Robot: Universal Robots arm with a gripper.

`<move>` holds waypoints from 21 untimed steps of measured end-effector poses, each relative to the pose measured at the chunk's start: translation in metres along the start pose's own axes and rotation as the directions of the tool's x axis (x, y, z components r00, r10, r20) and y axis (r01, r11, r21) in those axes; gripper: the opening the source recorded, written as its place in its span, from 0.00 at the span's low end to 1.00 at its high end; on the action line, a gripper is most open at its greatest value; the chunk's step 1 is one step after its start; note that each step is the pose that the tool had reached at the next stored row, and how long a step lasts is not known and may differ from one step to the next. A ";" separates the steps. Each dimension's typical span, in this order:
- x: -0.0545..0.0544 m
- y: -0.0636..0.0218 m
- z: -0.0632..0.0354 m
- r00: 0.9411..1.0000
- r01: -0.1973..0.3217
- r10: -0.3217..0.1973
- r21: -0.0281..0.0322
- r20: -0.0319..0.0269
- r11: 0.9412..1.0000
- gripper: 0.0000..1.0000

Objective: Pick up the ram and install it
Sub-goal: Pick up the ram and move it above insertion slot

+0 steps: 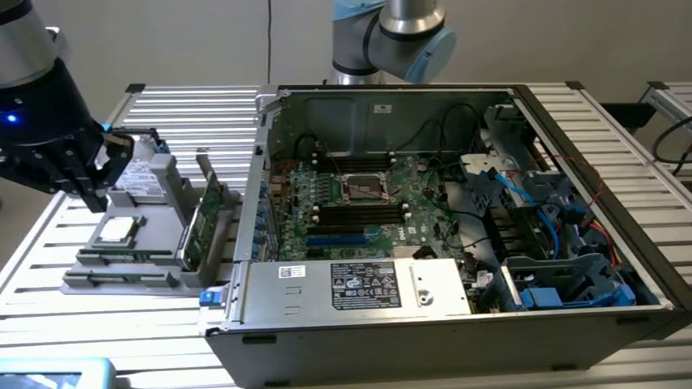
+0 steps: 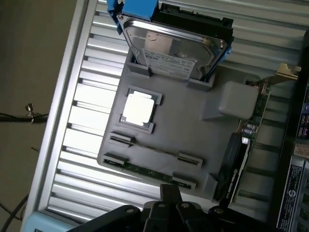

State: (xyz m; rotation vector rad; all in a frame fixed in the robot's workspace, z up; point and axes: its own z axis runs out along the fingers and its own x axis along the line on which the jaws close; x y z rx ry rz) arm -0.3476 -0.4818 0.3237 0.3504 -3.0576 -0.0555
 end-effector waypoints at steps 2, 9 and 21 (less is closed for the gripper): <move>0.000 0.0000 0.0004 0.999 0.037 -0.037 0.002 -0.002 0.999 0.11; 0.000 -0.0001 0.0019 0.987 0.163 -0.163 0.009 -0.007 0.987 0.11; 0.000 -0.0001 0.0028 0.928 0.372 -0.372 0.025 -0.006 0.928 0.11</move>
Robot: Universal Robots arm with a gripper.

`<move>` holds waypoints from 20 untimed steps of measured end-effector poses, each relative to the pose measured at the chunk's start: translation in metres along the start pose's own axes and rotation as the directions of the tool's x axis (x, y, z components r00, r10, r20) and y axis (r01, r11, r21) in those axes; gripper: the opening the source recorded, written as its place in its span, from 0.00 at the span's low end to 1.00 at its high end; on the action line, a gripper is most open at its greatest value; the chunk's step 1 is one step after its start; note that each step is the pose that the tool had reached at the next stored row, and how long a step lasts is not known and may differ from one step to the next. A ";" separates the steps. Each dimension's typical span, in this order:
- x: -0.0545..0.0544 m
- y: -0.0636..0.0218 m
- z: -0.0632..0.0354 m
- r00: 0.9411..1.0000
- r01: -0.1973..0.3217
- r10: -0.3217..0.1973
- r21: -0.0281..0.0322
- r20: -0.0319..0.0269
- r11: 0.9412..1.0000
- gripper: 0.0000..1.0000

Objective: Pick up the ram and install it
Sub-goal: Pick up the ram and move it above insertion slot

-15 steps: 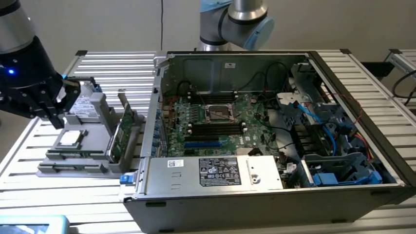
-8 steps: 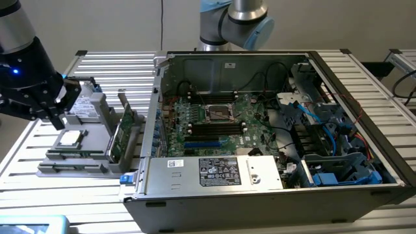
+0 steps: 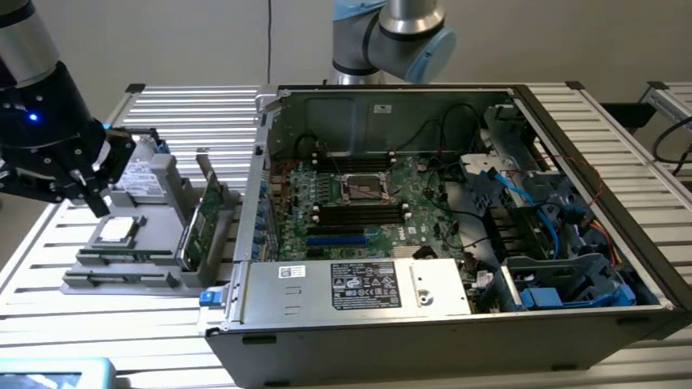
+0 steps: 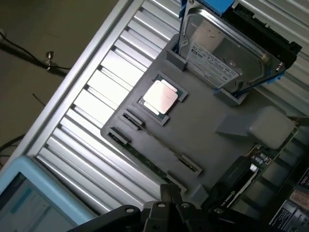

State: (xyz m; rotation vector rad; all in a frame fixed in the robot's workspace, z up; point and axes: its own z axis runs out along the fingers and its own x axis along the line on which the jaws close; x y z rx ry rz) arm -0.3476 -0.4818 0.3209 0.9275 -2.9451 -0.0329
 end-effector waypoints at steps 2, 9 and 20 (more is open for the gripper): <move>0.000 0.0000 0.0001 0.999 0.036 -0.036 0.001 -0.001 0.999 0.11; 0.000 0.0000 0.0009 0.987 0.163 -0.163 0.003 -0.002 0.987 0.11; 0.000 -0.0001 0.0022 0.934 0.357 -0.357 0.003 -0.004 0.934 0.11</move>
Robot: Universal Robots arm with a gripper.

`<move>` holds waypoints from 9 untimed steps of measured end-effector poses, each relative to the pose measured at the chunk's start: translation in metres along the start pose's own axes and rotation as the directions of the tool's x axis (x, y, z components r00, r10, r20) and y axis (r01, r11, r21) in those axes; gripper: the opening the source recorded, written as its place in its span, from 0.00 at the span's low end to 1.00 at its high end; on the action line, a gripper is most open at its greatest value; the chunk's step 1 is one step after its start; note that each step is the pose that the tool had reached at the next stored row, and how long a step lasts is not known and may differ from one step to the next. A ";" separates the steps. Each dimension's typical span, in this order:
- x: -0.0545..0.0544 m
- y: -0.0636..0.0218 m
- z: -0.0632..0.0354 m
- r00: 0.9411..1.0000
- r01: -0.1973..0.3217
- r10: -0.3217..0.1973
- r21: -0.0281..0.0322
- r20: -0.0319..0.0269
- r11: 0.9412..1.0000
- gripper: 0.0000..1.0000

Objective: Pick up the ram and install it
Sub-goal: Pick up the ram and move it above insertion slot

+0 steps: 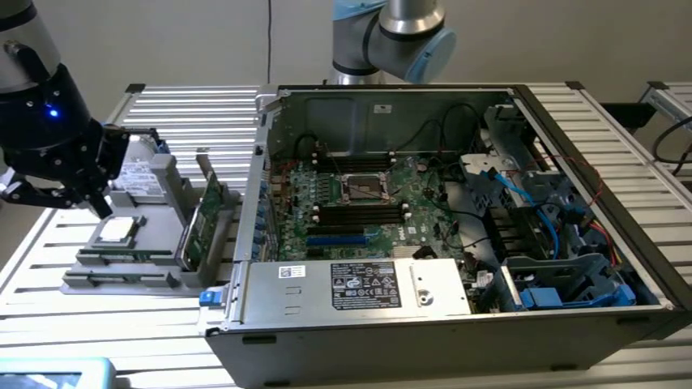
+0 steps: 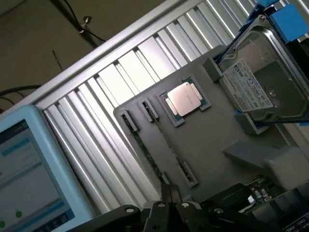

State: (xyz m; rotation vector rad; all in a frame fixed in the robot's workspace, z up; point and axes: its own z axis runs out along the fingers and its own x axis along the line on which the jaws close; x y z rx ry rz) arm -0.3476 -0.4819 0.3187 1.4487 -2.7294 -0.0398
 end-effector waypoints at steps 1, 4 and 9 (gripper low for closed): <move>0.000 0.0000 0.0002 1.000 0.018 -0.018 0.000 0.000 1.000 0.11; 0.000 0.0000 0.0007 0.997 0.072 -0.072 0.000 0.000 0.997 0.11; 0.000 0.0000 0.0015 0.987 0.163 -0.163 0.000 0.001 0.987 0.11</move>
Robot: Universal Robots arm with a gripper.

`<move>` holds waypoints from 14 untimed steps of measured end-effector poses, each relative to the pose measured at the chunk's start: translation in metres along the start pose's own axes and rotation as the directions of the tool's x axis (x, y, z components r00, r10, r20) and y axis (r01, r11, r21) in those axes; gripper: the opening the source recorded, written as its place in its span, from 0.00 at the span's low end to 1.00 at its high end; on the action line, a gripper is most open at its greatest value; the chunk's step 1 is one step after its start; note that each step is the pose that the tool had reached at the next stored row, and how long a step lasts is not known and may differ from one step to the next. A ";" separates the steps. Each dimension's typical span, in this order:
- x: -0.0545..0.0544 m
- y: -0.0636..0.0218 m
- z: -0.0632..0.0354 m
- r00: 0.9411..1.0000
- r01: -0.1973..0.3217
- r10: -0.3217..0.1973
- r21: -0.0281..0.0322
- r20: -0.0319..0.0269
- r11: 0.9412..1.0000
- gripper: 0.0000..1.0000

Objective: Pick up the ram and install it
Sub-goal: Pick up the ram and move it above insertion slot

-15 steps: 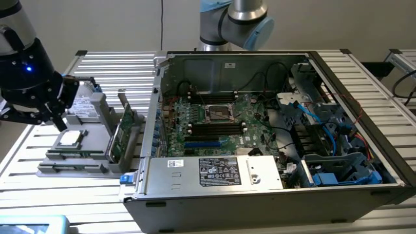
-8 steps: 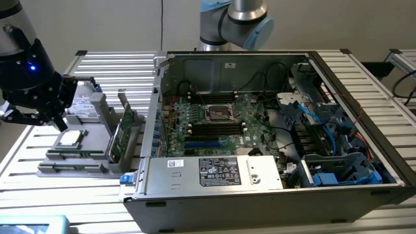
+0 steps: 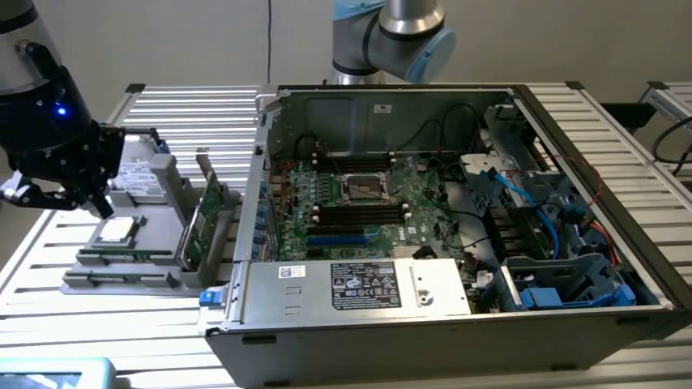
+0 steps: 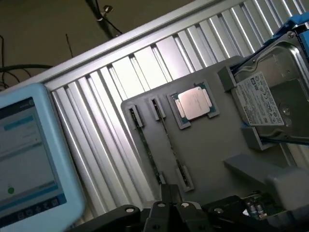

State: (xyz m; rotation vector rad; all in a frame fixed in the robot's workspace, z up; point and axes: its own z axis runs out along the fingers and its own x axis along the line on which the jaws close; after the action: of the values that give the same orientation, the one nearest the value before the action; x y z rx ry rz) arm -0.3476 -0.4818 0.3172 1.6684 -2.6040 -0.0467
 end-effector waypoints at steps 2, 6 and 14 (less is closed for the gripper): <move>0.000 0.0000 0.0002 0.999 0.036 -0.036 0.000 0.000 0.999 0.11; 0.000 0.0000 0.0005 0.994 0.108 -0.108 0.000 0.000 0.994 0.11; 0.000 -0.0001 0.0009 0.968 0.252 -0.252 0.000 0.000 0.968 0.11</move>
State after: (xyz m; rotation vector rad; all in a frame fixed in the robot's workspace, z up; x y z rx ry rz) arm -0.3476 -0.4819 0.3163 1.9885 -2.3738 -0.0551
